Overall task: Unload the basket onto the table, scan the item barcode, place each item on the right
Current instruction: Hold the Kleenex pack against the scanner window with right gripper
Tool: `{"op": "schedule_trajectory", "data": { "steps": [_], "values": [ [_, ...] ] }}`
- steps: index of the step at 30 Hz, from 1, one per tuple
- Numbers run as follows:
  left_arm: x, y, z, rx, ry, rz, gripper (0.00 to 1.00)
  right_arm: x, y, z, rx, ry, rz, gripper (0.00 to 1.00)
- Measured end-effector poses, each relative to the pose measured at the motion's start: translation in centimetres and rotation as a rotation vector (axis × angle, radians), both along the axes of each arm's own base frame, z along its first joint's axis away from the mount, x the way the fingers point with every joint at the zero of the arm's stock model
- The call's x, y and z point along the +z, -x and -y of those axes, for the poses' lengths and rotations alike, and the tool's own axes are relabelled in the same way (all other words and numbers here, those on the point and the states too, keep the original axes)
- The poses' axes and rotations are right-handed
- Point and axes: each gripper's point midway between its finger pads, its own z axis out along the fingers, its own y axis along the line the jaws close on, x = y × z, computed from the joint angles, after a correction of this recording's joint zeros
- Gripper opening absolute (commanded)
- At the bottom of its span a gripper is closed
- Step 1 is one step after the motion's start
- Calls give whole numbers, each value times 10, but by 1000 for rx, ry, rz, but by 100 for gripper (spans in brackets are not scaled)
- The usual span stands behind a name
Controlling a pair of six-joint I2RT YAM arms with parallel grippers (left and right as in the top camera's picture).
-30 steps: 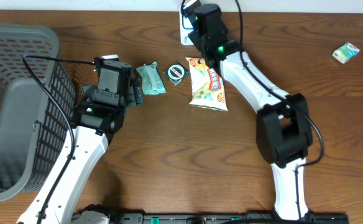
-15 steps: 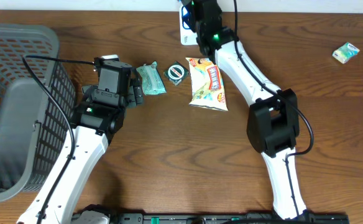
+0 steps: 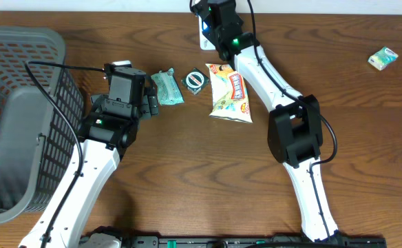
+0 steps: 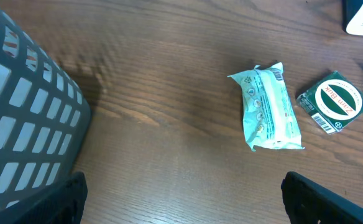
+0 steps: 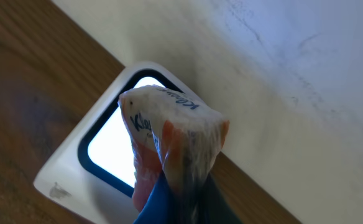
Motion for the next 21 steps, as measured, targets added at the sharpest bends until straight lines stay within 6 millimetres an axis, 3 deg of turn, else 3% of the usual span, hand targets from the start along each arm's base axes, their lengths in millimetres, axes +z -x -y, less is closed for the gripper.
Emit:
{"op": "schedule_trajectory", "data": {
  "steps": [11,21],
  "values": [
    [0,0,0,0,0,0,98,4,-1,8,-18,8,-7,1],
    [0,0,0,0,0,0,98,7,5,26,-44,-112,-100,1]
  ]
}}
